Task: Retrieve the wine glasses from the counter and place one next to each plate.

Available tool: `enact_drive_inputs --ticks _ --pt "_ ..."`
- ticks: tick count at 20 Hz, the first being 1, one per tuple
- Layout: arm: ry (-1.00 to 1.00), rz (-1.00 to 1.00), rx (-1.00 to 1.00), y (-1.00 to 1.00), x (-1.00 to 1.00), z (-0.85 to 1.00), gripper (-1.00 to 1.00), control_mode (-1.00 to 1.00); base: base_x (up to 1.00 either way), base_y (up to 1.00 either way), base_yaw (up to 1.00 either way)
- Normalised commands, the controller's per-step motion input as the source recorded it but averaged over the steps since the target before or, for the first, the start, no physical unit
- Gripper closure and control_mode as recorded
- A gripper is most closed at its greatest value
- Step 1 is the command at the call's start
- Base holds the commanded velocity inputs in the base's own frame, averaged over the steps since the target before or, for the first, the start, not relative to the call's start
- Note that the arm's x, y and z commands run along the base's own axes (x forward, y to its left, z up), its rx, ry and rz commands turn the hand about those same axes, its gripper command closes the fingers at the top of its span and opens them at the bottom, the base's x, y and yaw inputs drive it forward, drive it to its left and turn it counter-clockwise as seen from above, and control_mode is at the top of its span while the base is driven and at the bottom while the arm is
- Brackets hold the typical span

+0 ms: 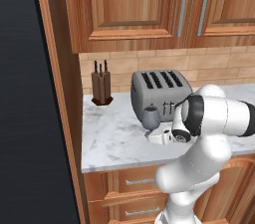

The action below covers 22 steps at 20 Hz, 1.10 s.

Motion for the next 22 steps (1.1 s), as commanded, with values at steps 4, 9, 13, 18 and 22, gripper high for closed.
enact_drive_inputs --ticks 4,9,13,18,22 --pt "-0.21 0.0 0.02 0.0 -0.16 0.3 1.0 -1.0 0.0 0.0 0.0" --pt "-0.15 0.0 0.12 0.0 -0.36 0.94 1.0 -1.0 0.0 0.0 0.0" --pt "0.0 0.04 0.05 -0.16 -0.37 0.99 1.0 -1.0 0.0 0.0 0.0" --pt "0.07 0.09 -0.01 -0.5 -0.28 0.87 1.0 -1.0 0.0 0.0 0.0" --pt "0.1 0.12 0.0 -0.48 -0.4 0.68 1.0 -1.0 0.0 0.0 0.0"
